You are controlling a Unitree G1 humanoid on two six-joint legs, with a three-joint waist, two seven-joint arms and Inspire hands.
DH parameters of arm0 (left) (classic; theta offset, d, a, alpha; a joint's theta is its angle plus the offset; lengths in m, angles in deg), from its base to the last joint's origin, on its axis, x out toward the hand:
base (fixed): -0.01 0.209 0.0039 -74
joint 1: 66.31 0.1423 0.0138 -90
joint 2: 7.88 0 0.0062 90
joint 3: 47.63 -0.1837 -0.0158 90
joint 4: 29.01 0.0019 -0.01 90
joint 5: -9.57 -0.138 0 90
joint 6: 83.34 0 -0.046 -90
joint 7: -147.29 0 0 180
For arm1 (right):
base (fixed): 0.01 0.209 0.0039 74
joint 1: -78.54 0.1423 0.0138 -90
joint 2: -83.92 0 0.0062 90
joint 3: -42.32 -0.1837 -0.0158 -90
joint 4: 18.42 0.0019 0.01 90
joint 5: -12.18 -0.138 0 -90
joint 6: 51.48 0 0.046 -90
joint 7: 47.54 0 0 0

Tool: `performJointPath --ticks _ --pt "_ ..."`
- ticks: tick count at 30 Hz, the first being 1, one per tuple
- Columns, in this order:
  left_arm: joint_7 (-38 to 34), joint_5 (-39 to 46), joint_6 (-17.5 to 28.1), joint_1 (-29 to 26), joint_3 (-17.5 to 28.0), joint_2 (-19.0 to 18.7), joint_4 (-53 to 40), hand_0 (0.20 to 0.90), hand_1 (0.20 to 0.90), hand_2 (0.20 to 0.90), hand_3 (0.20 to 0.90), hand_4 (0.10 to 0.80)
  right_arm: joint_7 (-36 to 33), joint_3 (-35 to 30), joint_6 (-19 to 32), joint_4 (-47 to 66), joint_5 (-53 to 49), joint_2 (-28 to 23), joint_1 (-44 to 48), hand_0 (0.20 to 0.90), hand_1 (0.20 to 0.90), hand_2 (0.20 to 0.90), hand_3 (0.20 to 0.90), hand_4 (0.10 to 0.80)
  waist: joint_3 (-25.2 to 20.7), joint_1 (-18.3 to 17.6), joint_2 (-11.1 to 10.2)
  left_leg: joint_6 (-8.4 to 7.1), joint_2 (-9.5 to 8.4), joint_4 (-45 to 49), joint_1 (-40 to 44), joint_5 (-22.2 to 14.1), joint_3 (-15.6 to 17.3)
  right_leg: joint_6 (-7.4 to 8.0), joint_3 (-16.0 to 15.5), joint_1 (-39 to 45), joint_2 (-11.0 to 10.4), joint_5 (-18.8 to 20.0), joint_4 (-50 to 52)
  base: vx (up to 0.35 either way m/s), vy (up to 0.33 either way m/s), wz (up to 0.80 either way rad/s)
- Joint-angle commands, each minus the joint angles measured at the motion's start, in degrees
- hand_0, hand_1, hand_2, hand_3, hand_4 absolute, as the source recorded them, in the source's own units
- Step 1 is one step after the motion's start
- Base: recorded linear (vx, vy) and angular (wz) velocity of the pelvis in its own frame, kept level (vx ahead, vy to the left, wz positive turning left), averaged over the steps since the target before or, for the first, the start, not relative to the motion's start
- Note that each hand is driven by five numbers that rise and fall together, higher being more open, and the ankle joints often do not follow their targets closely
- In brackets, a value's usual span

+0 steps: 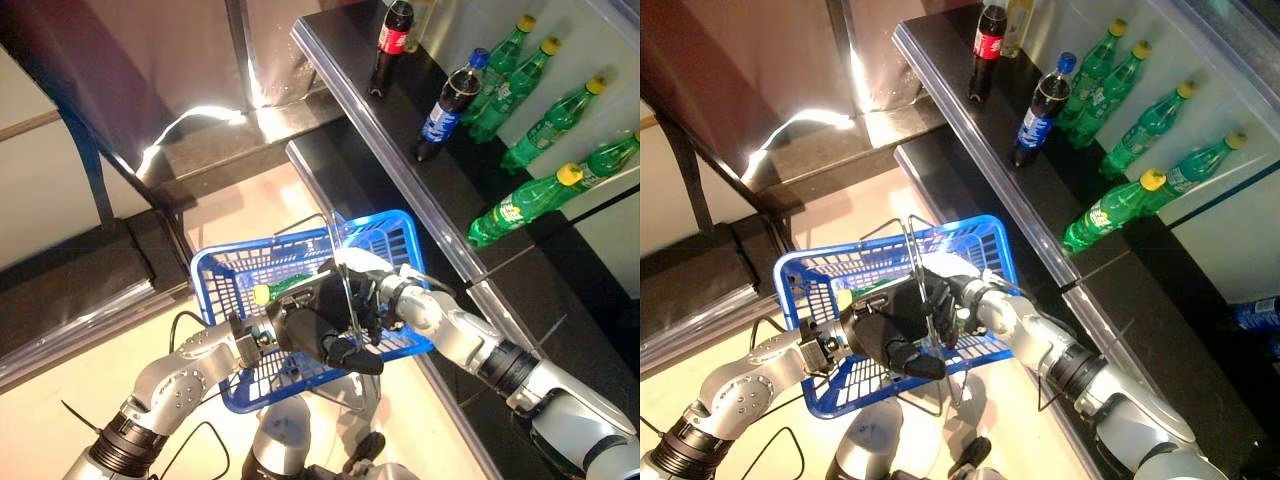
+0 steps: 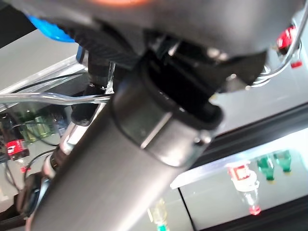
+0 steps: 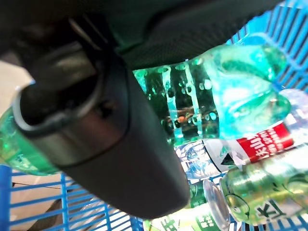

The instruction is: Pick up the drink and place into the basket.

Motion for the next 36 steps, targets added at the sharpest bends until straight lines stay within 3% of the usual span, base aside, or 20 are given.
performJointPath --ticks 1,21,22,24,26,28,31,32,33,34,36 --pt "14.45 9.71 11.65 -7.99 -4.44 11.29 -17.01 0.3 0.3 0.3 0.2 0.1 -0.91 5.84 3.41 -2.1 -0.06 3.97 2.95 0.3 0.3 0.3 0.2 0.1 -21.52 -0.37 -1.15 0.51 0.41 -0.45 3.15 -4.61 0.27 -0.36 0.11 -0.27 -0.66 1.46 -0.08 0.016 0.007 0.11" --pt "15.24 9.01 10.11 -10.4 -6.41 13.22 -17.72 0.3 0.3 0.3 0.2 0.1 2.59 7.17 0.14 -12.48 1.13 10.32 4.35 0.3 0.3 0.3 0.2 0.1 -22.08 0.78 -1.39 0.69 -0.03 -0.45 3.74 -4.9 -0.56 -0.59 -1.02 0.28 -0.58 1.36 -0.08 0.006 0.001 0.01" --pt "15.18 9.16 9.96 -10.5 -6.48 13.31 -17.79 0.3 0.3 0.3 0.2 0.1 2.85 7.18 0.01 -13.45 1.25 10.71 4.38 0.321 0.321 0.321 0.225 0.125 -22.12 0.91 -1.43 0.7 -0.06 -0.45 3.72 -4.88 -0.61 -0.59 -1.11 0.27 -0.56 1.36 -0.08 0.016 0.002 0.08" --pt "15.11 9.52 9.76 -10.63 -6.58 13.34 -17.95 0.3 0.3 0.3 0.2 0.1 3.15 7.27 -0.3 -14.95 1.37 11.37 4.28 0.429 0.429 0.429 0.351 0.251 -22.19 1.09 -1.52 0.67 -0.11 -0.45 3.71 -4.88 -0.69 -0.58 -1.22 0.31 -0.54 1.36 -0.08 0.021 0.003 0.05" --pt "15.18 9.8 9.76 -10.7 -6.58 13.18 -18.0 0.3 0.3 0.3 0.2 0.1 3.36 7.35 -0.58 -15.41 1.28 11.58 4.26 0.446 0.446 0.446 0.37 0.27 -22.21 1.16 -1.56 0.66 -0.12 -0.45 3.71 -4.89 -0.71 -0.59 -1.29 0.31 -0.53 1.37 -0.08 0.0 0.0 0.0" --pt "15.18 9.72 9.6 -10.77 -6.82 13.35 -18.13 0.3 0.3 0.3 0.2 0.1 3.63 7.27 -1.29 -16.5 1.62 12.35 4.27 0.554 0.554 0.554 0.496 0.396 -22.18 1.34 -1.66 0.71 -0.17 -0.45 3.66 -4.86 -0.81 -0.61 -1.37 0.23 -0.49 1.44 -0.08 0.0 0.0 0.0" --pt "15.09 9.69 9.15 -10.92 -6.98 13.75 -18.2 0.3 0.3 0.3 0.2 0.1 4.03 6.97 -1.16 -18.4 1.8 13.13 4.27 0.594 0.594 0.594 0.543 0.443 -22.17 1.56 -1.81 0.77 -0.21 -0.45 3.67 -4.84 -0.93 -0.64 -1.56 0.25 -0.46 1.49 -0.08 0.012 -0.006 0.05" --pt "15.11 9.74 9.0 -10.88 -6.94 13.85 -18.29 0.3 0.3 0.3 0.2 0.1 4.29 6.9 -1.33 -18.74 1.75 13.3 4.31 0.698 0.698 0.698 0.664 0.564 -22.19 1.62 -1.83 0.81 -0.25 -0.45 3.69 -4.85 -0.99 -0.65 -1.59 0.24 -0.44 1.51 -0.08 0.015 -0.001 0.04" --pt "15.18 9.75 8.94 -10.83 -6.91 13.86 -18.33 0.3 0.3 0.3 0.2 0.1 4.39 6.91 -1.47 -18.93 1.79 13.41 4.26 0.844 0.844 0.844 0.834 0.734 -22.19 1.64 -1.84 0.83 -0.27 -0.45 3.7 -4.86 -1.02 -0.68 -1.58 0.21 -0.42 1.51 -0.08 0.0 0.0 0.0" --pt "15.23 9.85 8.62 -10.81 -6.77 13.99 -18.42 0.3 0.3 0.3 0.2 0.1 4.34 6.82 -1.68 -19.32 1.96 13.78 4.06 0.9 0.9 0.9 0.9 0.8 -22.18 1.71 -1.86 0.84 -0.28 -0.45 3.68 -4.86 -1.09 -0.72 -1.57 0.19 -0.39 1.51 -0.08 0.0 0.0 0.0" --pt "15.16 9.81 8.62 -10.78 -6.89 13.98 -18.55 0.3 0.3 0.3 0.2 0.1 4.29 6.75 -1.74 -19.83 1.97 14.1 3.99 0.9 0.9 0.9 0.9 0.8 -22.26 1.76 -1.89 0.9 -0.33 -0.45 3.63 -4.89 -1.11 -0.73 -1.52 0.13 -0.36 1.48 -0.08 0.0 0.0 0.0"
